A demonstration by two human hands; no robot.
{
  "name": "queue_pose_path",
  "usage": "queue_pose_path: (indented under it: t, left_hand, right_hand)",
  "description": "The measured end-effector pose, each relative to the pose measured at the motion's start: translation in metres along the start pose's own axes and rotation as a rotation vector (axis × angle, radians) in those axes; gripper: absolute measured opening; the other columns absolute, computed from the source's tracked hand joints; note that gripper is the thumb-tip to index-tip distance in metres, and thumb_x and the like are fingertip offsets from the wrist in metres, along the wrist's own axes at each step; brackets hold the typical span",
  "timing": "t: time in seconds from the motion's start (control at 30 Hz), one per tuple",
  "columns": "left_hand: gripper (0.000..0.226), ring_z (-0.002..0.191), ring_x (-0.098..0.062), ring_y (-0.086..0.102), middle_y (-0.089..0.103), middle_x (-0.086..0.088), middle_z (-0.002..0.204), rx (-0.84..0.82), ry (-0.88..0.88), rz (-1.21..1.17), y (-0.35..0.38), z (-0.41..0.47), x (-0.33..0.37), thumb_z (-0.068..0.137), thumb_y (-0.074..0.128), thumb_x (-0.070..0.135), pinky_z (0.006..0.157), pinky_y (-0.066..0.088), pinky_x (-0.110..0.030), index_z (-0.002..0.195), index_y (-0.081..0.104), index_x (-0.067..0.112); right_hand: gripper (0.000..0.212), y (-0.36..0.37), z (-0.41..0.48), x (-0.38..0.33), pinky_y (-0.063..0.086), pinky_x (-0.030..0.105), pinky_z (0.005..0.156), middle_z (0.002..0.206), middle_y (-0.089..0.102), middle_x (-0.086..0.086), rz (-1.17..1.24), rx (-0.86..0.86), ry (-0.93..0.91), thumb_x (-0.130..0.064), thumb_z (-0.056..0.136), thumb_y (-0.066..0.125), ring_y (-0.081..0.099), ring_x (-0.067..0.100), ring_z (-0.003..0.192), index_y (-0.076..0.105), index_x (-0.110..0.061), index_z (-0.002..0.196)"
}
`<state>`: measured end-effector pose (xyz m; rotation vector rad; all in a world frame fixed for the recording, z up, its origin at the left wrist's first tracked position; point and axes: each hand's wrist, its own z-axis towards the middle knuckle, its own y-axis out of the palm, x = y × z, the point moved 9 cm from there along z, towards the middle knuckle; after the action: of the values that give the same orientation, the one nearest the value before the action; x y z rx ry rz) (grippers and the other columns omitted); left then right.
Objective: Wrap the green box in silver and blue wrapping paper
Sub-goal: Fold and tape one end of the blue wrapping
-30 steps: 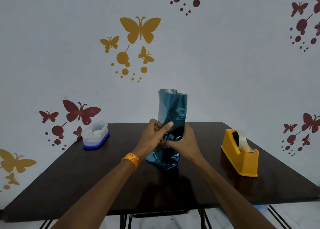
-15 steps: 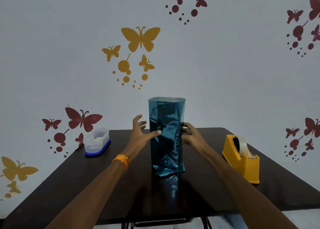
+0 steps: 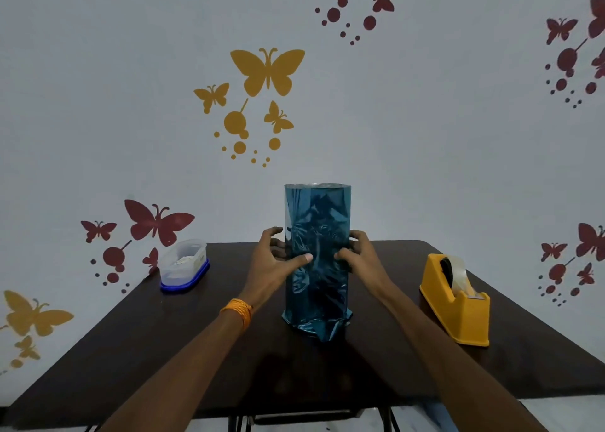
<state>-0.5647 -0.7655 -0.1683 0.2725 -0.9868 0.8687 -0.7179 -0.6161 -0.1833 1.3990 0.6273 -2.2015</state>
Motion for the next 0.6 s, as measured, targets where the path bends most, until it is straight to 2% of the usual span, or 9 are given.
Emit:
queue_pose_path:
  t: [0.1,0.2,0.27,0.33,0.4,0.5,0.6]
  left_hand:
    - [0.071,0.091,-0.013,0.061,0.057,-0.005,0.103,-0.011,-0.004,0.018,-0.006,0.001,-0.002,0.067,0.090,0.031,0.068,0.052,-0.016,0.125,0.049,0.023]
    - [0.065,0.090,-0.015,0.059,0.057,-0.004,0.101,-0.017,-0.012,0.030,-0.005,0.000,-0.001,0.070,0.089,0.029,0.068,0.051,-0.017,0.121,0.051,0.020]
    - [0.061,0.093,-0.012,0.058,0.057,0.001,0.102,-0.020,-0.020,0.040,-0.003,-0.001,-0.001,0.074,0.086,0.027,0.068,0.050,-0.015,0.123,0.051,0.020]
    - [0.058,0.096,-0.007,0.057,0.058,0.005,0.103,-0.018,-0.029,0.045,-0.002,-0.002,0.000,0.078,0.083,0.025,0.068,0.048,-0.012,0.126,0.051,0.020]
    - [0.055,0.096,-0.006,0.057,0.057,0.008,0.103,-0.017,-0.042,0.041,0.000,-0.003,-0.001,0.080,0.081,0.023,0.068,0.047,-0.011,0.127,0.051,0.019]
    - [0.053,0.100,-0.012,0.056,0.056,0.009,0.103,-0.026,-0.058,0.054,0.002,-0.003,-0.001,0.081,0.080,0.022,0.069,0.045,-0.012,0.125,0.050,0.021]
    - [0.065,0.105,-0.014,0.055,0.056,0.003,0.110,0.029,-0.032,0.087,-0.002,-0.006,0.003,0.077,0.083,0.035,0.076,0.048,-0.020,0.129,0.048,0.021]
  right_hand:
    - [0.028,0.004,-0.001,-0.002,0.054,0.038,0.078,0.114,0.065,0.011,0.002,0.009,-0.014,-0.005,0.092,0.060,0.065,0.027,0.102,0.049,-0.021,0.113]
    - [0.031,0.006,-0.003,-0.001,0.057,0.045,0.087,0.115,0.064,0.009,-0.012,0.019,-0.018,-0.009,0.092,0.062,0.066,0.026,0.104,0.049,-0.017,0.119]
    - [0.035,0.004,-0.006,-0.002,0.058,0.042,0.085,0.116,0.064,0.007,-0.015,0.029,-0.022,-0.009,0.090,0.064,0.065,0.023,0.106,0.049,-0.014,0.121]
    - [0.037,0.004,-0.008,-0.004,0.056,0.029,0.078,0.118,0.062,0.004,-0.027,0.029,-0.031,-0.009,0.089,0.067,0.062,0.016,0.110,0.048,-0.013,0.121]
    - [0.039,0.004,-0.012,-0.005,0.054,0.025,0.078,0.121,0.060,0.002,-0.042,0.034,-0.044,-0.012,0.088,0.068,0.059,0.013,0.114,0.048,-0.013,0.122]
    - [0.041,0.003,-0.014,-0.005,0.053,0.027,0.084,0.124,0.059,0.001,-0.057,0.034,-0.051,-0.015,0.088,0.069,0.057,0.016,0.119,0.047,-0.014,0.123]
    - [0.045,0.004,-0.014,-0.007,0.054,0.034,0.091,0.126,0.057,0.002,-0.074,0.002,-0.037,-0.018,0.087,0.070,0.056,0.019,0.122,0.046,-0.015,0.125]
